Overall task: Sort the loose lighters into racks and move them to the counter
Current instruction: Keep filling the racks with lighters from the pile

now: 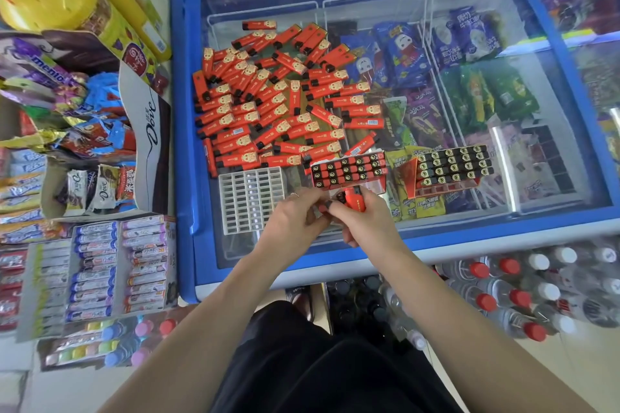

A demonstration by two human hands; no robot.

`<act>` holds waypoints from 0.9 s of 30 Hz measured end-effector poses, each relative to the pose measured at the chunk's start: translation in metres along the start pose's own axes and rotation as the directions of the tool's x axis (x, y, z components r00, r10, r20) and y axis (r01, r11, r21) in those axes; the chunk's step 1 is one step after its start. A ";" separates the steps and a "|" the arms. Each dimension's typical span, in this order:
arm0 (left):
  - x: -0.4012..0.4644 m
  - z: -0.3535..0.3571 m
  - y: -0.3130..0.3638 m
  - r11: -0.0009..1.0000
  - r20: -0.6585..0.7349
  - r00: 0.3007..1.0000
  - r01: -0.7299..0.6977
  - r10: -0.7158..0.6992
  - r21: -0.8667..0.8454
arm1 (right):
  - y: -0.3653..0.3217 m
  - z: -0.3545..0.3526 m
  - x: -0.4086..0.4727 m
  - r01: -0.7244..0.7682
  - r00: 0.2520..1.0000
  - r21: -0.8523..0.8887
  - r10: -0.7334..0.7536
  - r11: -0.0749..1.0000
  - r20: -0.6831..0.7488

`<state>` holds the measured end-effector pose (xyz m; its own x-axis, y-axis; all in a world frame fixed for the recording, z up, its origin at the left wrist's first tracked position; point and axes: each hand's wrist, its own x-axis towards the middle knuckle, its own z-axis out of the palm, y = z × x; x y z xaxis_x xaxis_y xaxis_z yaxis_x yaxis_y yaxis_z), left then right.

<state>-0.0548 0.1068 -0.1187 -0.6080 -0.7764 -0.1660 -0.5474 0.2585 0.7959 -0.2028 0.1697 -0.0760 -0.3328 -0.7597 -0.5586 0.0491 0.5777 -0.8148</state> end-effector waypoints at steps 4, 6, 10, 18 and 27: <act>0.001 -0.007 0.000 0.995 0.093 0.992 0.090 -0.086 -0.044 | -0.001 -0.007 0.000 0.146 0.987 -0.169 -0.131 0.975 0.095; 0.002 -0.008 0.001 0.992 0.147 0.984 0.113 -0.103 -0.062 | -0.001 -0.010 0.003 0.216 0.976 -0.272 -0.199 0.938 0.092; 0.000 -0.006 0.006 0.981 0.144 0.982 0.139 -0.120 -0.133 | -0.001 -0.011 0.007 0.146 0.982 -0.212 -0.167 0.966 -0.085; -0.002 -0.010 0.005 0.993 0.154 0.985 0.092 -0.079 -0.079 | -0.003 -0.019 0.007 -0.074 0.992 0.140 0.087 0.987 -0.090; 0.003 -0.022 0.001 0.997 0.103 0.994 0.035 -0.027 -0.072 | 0.000 -0.021 0.008 -0.207 0.978 0.218 0.205 0.954 0.031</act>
<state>-0.0447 0.0922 -0.1055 -0.6488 -0.7198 -0.2468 -0.5256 0.1894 0.8294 -0.2251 0.1695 -0.0770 -0.2862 -0.6339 -0.7185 0.3210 0.6431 -0.6953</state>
